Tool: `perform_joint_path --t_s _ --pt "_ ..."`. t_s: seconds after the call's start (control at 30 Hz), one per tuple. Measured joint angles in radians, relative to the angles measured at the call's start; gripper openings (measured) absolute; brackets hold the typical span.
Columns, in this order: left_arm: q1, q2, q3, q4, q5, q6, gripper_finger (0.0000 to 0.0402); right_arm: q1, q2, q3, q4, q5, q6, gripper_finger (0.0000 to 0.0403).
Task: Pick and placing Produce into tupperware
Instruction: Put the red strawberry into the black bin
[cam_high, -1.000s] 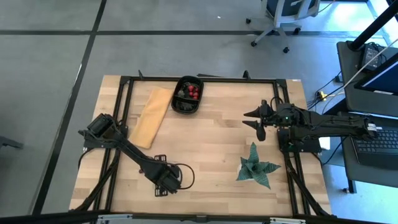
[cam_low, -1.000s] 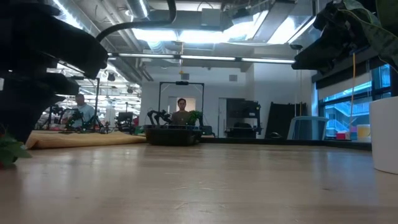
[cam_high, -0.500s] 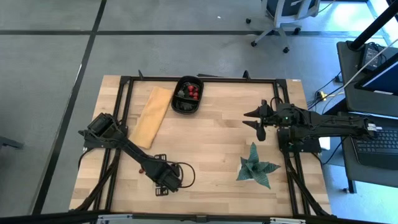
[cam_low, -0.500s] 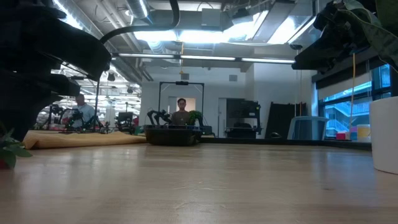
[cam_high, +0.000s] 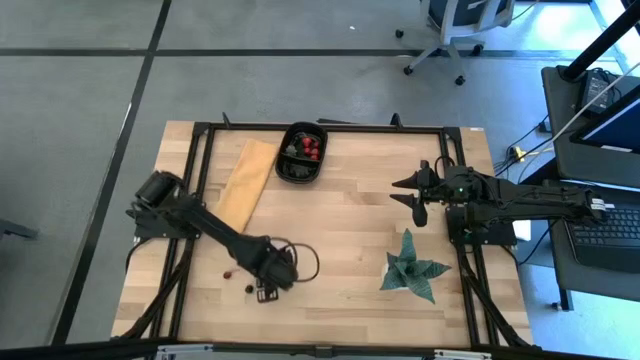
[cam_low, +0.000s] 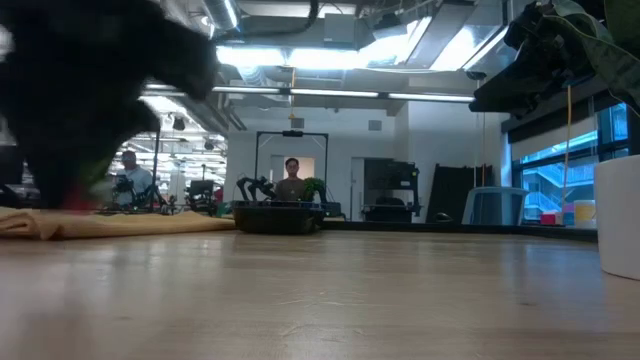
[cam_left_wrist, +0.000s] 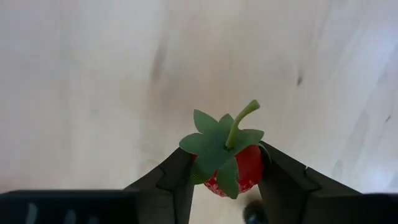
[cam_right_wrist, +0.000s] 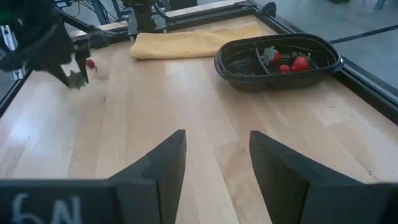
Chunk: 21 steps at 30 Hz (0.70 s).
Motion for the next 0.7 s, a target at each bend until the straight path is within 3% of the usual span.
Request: perform_joint_path --t_s 0.2,0.33,0.7 --pt "0.134 -0.146 0.0 -0.044 -0.116 0.021 0.0143 0.0 0.0 0.0 0.001 0.0 0.001 0.0179" --pt "0.288 -0.227 0.001 -0.039 -0.127 -0.01 0.0142 0.0 0.0 0.0 0.008 0.0 0.002 0.0179" --pt "0.711 -0.261 0.002 0.19 -0.124 0.193 0.0142 0.0 0.0 0.0 0.017 0.003 0.006 0.0179"
